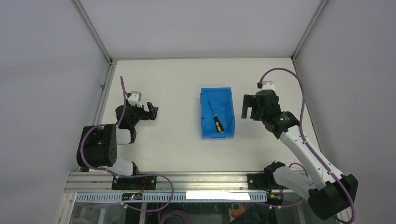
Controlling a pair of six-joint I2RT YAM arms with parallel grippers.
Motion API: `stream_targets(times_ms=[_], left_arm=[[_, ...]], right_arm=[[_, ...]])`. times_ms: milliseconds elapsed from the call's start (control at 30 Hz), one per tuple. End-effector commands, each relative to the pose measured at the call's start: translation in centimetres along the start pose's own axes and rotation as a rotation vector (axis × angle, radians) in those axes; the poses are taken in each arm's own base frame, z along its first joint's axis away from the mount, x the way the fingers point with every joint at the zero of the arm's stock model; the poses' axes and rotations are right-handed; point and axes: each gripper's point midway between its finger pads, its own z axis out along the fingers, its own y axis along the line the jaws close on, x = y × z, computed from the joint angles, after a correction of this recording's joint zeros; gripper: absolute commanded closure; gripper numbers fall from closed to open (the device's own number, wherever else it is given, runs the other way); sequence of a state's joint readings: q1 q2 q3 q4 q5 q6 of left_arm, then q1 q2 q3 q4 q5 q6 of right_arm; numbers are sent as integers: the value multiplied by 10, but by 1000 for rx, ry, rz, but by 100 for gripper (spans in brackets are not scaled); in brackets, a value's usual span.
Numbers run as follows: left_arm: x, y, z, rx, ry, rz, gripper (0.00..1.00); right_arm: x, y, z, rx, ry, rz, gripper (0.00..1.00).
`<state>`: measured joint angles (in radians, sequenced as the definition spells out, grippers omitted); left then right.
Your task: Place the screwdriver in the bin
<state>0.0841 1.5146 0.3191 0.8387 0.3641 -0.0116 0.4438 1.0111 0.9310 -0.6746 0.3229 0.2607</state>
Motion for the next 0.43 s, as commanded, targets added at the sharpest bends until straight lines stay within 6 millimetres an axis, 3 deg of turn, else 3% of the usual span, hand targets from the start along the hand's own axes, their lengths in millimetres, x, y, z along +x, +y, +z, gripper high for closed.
stream_targets(times_ms=[0, 200, 400], left_arm=[[-26, -2, 6, 5, -86, 33, 1], [-26, -2, 6, 4, -86, 32, 1], [-26, -2, 6, 5, -86, 32, 1]], right_arm=[[5, 4, 15, -63, -101, 71, 1], [37, 5, 32, -83, -101, 118, 1], [33, 3, 29, -94, -149, 102, 1]])
